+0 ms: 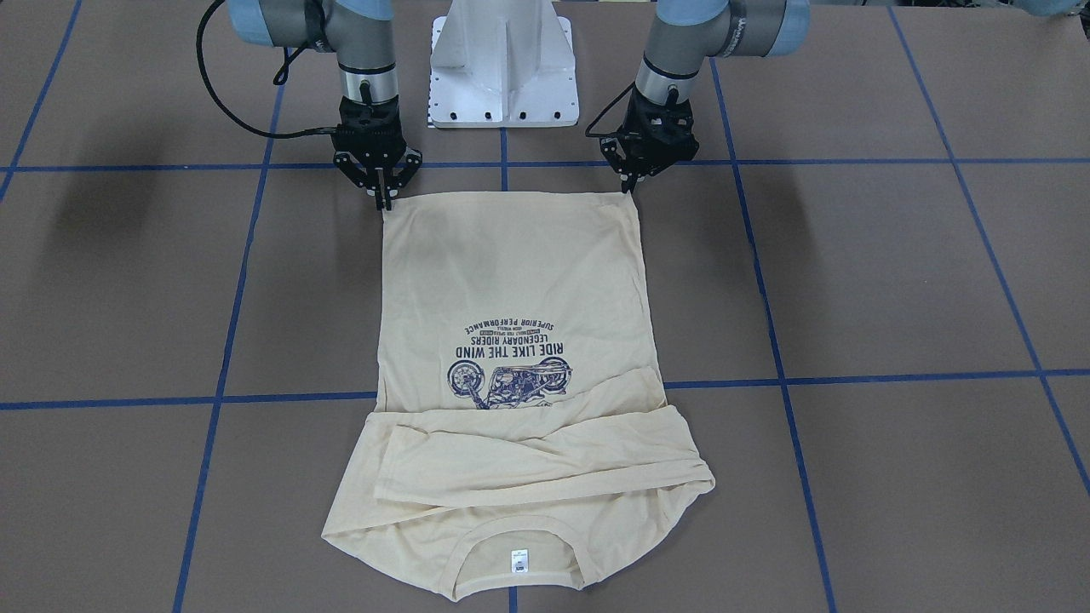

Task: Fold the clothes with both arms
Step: 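Grasp the hem with both grippers and lift it toward the collar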

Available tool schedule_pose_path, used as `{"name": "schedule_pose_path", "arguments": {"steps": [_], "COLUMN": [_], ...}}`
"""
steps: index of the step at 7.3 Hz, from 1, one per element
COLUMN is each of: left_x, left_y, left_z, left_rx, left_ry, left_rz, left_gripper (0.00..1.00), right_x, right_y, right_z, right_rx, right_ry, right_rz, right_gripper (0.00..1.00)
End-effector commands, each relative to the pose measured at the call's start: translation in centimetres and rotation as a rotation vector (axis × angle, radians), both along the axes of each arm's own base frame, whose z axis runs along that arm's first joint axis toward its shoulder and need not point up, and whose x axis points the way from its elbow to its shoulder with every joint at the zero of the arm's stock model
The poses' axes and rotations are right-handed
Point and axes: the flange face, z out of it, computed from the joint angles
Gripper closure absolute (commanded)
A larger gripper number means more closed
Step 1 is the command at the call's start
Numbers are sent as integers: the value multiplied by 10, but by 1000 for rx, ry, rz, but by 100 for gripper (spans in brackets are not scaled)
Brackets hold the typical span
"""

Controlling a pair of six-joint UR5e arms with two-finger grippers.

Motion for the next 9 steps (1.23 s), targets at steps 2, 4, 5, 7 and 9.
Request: {"name": "schedule_pose_path", "arguments": {"steps": [2,4,5,7,9], "left_x": [-1,-37,-58,-112,-149], "left_y": [0,7,13,39,83], "left_z": [-8,-47,-68,-113,-148], "left_rx": [5,45,51,12,4], "left_ry": [15,44,63,121,178], "left_rz": [1,62,74,154,243], "left_gripper": [100,100,100,100,100], "right_x": [15,82,120,177,217], "right_y": [-2,6,13,44,81], "right_z": [-26,-95,-122,-152,-168], "right_rx": [11,-13,-61,-152,-174], "right_ry": [-54,-138,-146,-185,-182], "right_rz": [9,-19,-58,-183,-288], "right_gripper": [100,100,100,100,100]}}
